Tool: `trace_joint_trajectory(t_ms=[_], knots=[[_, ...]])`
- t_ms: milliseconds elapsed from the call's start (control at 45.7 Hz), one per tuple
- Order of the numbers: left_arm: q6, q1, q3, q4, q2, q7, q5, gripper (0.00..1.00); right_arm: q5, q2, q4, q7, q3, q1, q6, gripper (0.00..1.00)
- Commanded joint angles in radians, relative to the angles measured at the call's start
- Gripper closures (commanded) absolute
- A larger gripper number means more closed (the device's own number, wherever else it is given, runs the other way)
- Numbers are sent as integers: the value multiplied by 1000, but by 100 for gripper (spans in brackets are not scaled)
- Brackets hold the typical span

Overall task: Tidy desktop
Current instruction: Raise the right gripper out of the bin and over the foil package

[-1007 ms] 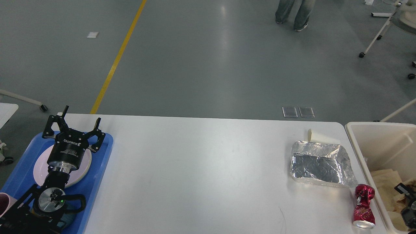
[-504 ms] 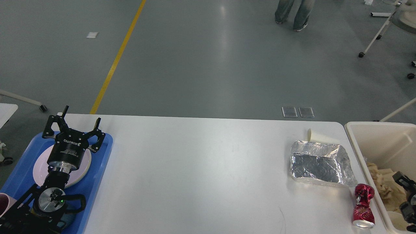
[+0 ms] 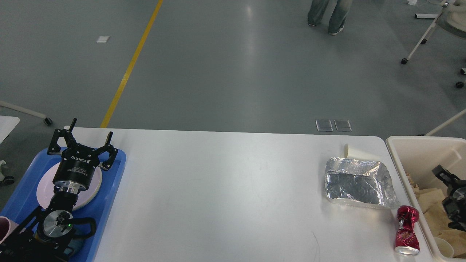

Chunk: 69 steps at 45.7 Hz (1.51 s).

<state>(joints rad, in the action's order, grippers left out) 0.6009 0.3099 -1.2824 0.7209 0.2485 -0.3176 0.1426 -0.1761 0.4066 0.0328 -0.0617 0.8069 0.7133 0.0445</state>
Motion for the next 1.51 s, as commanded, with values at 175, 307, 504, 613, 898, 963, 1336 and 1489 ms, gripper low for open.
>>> trace_joint_trajectory(t_ms=[175,307,504,613,898,963,1336,1489], knots=[[0,0,0,0,0,0,0,4,142,93,-476,-55,208,498,113,0],[0,0,0,0,0,2,0,4,165,86,-755,-56,352,737,138,0],[0,0,0,0,0,2,0,4,161,32,-1114,-56,462,1101,256,0],[0,0,0,0,0,0,0,4,161,15,-1200,-56,480,1241,382,0],[-1,0,0,0,0,0,0,4,158,-31,-1444,-58,460,1578,603,0],[-1,0,0,0,0,0,0,4,155,-43,-1502,-58,457,1623,601,0],[-1,0,0,0,0,2,0,4,156,-103,-1527,-58,429,1628,595,0],[0,0,0,2,0,0,0,4,156,-118,-1525,-58,431,1608,595,0]])
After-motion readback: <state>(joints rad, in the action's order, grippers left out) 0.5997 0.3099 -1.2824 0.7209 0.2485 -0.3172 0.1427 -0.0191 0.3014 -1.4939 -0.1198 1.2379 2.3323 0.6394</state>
